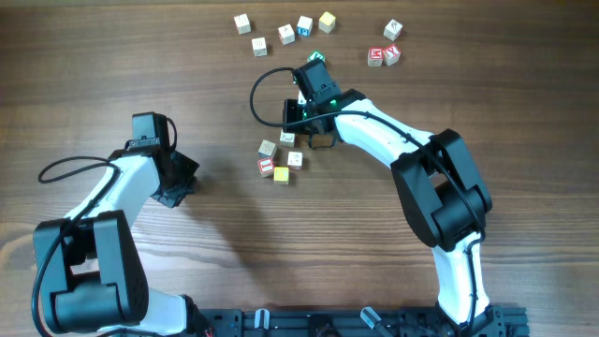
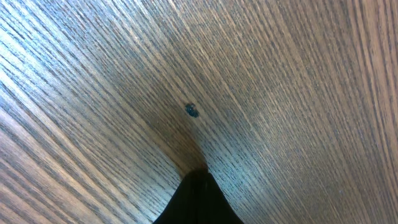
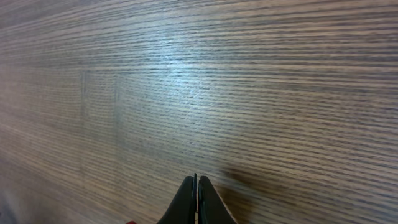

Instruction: Form a circle

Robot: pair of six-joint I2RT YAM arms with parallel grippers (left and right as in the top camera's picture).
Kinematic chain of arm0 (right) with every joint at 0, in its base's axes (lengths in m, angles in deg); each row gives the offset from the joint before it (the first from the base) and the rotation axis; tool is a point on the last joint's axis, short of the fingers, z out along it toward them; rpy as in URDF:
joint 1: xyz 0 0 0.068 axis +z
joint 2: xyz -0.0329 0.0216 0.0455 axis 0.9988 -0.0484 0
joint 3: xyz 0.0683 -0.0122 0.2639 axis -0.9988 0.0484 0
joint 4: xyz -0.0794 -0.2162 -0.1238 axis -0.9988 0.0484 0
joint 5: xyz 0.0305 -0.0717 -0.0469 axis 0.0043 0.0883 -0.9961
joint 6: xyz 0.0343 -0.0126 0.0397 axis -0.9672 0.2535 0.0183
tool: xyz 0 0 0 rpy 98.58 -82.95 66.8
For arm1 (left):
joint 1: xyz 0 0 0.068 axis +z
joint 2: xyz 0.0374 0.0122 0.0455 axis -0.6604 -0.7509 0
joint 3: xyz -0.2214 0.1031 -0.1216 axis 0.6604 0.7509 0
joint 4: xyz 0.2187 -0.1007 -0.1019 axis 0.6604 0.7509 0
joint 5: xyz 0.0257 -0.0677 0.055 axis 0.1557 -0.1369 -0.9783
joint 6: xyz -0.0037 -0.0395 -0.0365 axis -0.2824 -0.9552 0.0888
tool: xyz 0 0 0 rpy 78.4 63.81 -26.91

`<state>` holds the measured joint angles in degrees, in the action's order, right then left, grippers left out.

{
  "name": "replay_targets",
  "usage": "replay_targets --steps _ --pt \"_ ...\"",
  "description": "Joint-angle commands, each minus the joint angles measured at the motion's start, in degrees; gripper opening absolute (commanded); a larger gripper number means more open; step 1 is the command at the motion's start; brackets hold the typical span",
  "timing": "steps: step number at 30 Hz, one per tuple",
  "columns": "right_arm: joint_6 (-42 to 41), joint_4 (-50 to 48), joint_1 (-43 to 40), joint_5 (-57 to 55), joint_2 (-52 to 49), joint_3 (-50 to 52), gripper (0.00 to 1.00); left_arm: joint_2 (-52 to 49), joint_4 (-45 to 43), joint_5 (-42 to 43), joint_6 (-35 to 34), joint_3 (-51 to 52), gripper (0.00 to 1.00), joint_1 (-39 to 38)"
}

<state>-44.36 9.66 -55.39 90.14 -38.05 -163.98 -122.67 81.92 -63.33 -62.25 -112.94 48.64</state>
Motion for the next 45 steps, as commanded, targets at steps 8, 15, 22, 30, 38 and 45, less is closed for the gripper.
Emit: replay_targets --steps 8,15,22,30,38,45 --pt "2.4 1.6 0.2 5.2 -1.0 -0.7 0.05 -1.8 1.1 -3.4 0.7 1.9 0.04 0.7" --pt "2.4 3.0 0.2 5.2 -1.0 -0.7 0.05 -1.8 1.1 -3.4 0.7 1.9 0.04 0.7" --pt "2.2 3.1 0.2 5.2 -1.0 -0.7 0.05 -1.8 1.1 -3.4 0.7 1.9 0.04 0.7" --pt "-1.1 3.1 0.2 4.1 -1.0 -0.7 0.05 -1.8 1.1 -3.4 0.7 1.9 0.04 0.7" --pt "-5.3 7.2 -3.5 -7.1 1.3 -0.7 0.04 -1.8 1.1 -3.4 0.7 1.9 0.04 0.7" --pt "-7.6 13.5 -3.2 -0.5 1.3 -0.7 0.05 -1.8 1.1 -3.4 0.7 1.9 0.04 0.7"
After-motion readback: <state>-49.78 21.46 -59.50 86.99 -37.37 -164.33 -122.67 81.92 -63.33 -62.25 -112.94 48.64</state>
